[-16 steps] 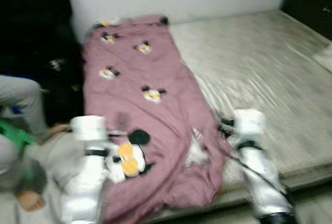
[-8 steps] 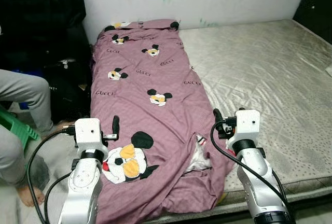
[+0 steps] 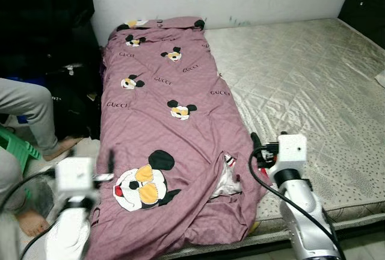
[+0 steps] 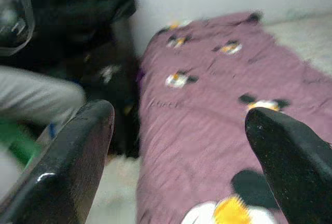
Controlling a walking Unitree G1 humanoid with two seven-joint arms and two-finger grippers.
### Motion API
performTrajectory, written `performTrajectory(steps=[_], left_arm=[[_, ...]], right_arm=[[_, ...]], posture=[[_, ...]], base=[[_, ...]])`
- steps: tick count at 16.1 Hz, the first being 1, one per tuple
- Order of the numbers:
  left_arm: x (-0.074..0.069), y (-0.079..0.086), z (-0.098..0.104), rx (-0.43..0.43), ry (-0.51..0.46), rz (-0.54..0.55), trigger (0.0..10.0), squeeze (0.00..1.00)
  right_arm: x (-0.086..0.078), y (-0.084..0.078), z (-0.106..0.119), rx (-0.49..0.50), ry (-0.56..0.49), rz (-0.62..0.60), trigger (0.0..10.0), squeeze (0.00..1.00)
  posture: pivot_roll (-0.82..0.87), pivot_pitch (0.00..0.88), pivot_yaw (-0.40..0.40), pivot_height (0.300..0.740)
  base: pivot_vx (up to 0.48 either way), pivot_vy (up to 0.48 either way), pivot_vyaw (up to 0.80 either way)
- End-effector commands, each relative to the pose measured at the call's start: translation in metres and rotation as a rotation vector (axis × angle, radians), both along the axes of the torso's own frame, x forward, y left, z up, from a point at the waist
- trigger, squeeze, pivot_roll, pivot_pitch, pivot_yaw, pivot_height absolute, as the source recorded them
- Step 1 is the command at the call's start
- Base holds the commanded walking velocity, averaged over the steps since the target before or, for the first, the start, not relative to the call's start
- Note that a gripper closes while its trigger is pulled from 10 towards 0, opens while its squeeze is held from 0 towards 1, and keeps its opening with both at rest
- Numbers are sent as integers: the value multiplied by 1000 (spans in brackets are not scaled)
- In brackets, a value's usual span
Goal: Clean up the room
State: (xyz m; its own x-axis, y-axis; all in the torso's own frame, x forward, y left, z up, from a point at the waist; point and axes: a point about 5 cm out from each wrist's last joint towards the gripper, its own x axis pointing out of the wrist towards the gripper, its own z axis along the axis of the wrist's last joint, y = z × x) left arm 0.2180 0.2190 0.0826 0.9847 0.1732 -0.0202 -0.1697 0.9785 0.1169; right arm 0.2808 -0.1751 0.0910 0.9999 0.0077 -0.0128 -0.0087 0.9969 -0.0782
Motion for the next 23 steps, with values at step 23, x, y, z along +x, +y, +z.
performTrajectory(steps=[23], left_arm=[[11,-18,1,1,16,-78,10000,0]], right_arm=[[-2,17,-2,25,19,80,10000,0]], posture=[[18,80,36,611]], base=[[0,0,0]])
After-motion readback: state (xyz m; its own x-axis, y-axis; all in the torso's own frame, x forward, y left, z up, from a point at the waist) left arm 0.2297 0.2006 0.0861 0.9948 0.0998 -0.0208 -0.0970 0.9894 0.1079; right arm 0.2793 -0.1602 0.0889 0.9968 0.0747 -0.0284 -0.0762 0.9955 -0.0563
